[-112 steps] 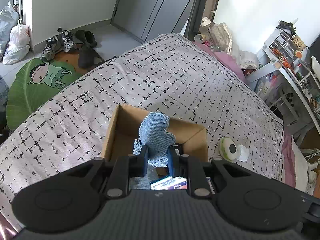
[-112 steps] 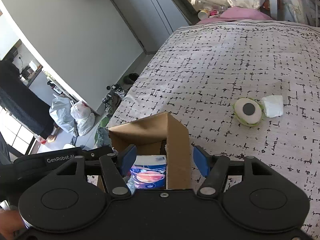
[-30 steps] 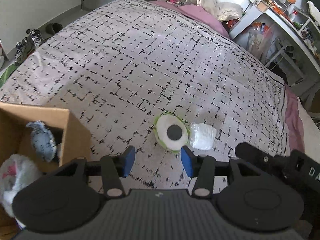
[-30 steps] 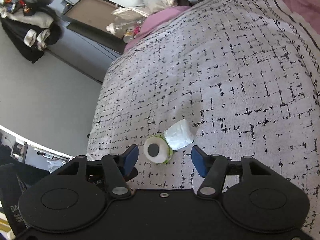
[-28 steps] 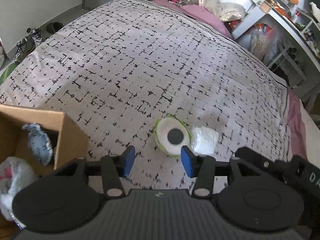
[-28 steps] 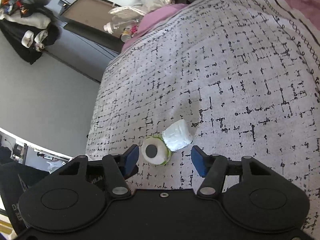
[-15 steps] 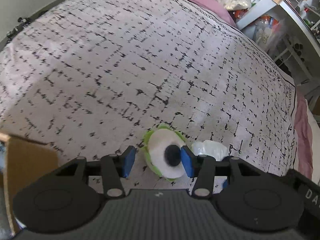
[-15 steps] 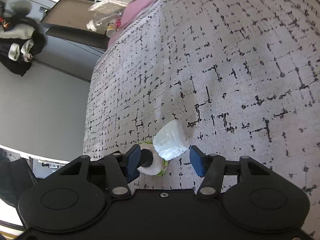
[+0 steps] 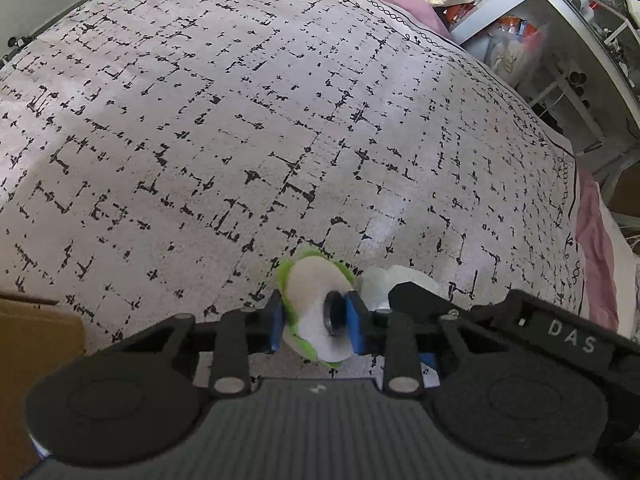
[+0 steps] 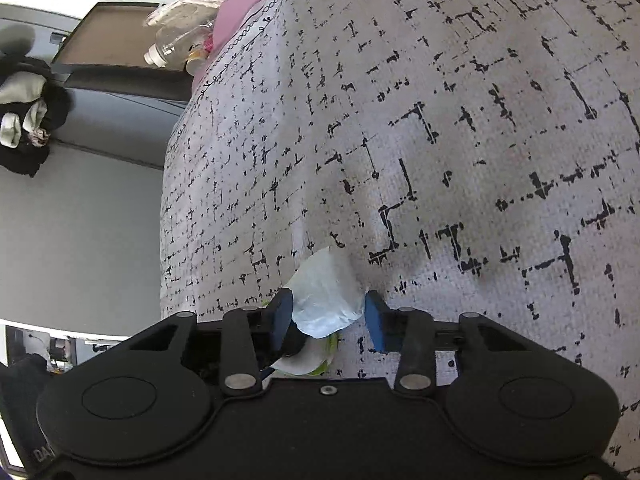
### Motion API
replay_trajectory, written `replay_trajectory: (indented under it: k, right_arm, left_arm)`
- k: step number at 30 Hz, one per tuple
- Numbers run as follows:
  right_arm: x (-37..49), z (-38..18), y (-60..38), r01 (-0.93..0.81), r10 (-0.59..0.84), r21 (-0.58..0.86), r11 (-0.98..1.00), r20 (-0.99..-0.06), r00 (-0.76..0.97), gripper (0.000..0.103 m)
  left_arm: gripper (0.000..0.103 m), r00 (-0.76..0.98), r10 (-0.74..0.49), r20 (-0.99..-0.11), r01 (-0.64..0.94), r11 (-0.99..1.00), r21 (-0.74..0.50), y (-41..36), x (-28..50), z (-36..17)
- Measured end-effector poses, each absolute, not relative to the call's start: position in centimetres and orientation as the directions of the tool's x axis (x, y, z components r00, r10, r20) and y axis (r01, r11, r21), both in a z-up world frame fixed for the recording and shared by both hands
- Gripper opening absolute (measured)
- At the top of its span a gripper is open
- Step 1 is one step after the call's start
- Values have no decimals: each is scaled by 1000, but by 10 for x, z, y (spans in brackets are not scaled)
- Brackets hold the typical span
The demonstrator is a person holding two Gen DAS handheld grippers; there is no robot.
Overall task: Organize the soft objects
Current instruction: 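Grasp the tape roll with the left gripper while the right grasps the white tissue, then carry the tape roll over the box with the left gripper while the right carries the tissue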
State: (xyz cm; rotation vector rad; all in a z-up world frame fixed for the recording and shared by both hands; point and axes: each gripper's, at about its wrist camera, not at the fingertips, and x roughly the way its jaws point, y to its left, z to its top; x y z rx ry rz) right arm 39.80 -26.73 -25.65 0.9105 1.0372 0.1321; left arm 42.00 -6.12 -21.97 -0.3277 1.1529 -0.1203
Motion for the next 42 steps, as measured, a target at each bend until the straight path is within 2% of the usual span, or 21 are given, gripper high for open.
replay_trajectory:
  k: [11, 22, 42]
  right_arm:
    - [384, -229, -266, 234, 482, 697, 678, -662, 575, 35]
    - [361, -194, -268, 159, 483, 701, 695, -619, 619, 35]
    - [313, -146, -261, 62, 412, 608, 792, -606, 680, 35]
  left_arm:
    - [28, 447, -230, -864, -112, 944, -309, -42, 397, -204]
    - [28, 507, -203, -838, -106, 950, -294, -32, 359, -161]
    - [28, 607, -181, -774, -80, 955, -285, -25, 297, -104]
